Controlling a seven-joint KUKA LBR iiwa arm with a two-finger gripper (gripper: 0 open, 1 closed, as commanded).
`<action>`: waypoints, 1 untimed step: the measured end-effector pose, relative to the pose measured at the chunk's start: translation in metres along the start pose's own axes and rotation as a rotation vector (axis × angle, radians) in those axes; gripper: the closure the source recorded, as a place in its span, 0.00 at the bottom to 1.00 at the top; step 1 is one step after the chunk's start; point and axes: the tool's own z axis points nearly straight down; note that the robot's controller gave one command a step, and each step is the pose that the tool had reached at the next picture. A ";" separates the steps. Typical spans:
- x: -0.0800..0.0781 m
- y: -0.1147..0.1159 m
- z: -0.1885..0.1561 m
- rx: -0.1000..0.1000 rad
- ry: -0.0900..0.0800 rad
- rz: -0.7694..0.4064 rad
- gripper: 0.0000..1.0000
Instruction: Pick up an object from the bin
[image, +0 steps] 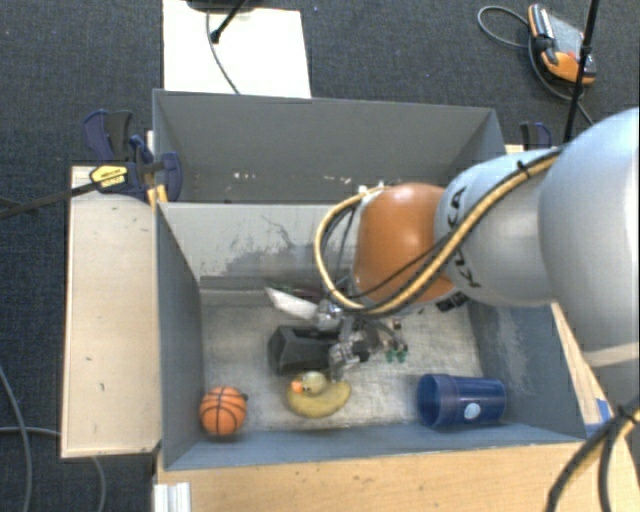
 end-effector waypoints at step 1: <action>0.000 0.000 0.000 0.000 0.000 0.001 1.00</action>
Offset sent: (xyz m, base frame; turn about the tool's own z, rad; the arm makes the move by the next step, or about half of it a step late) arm 0.0157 -0.0103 0.1366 -0.0396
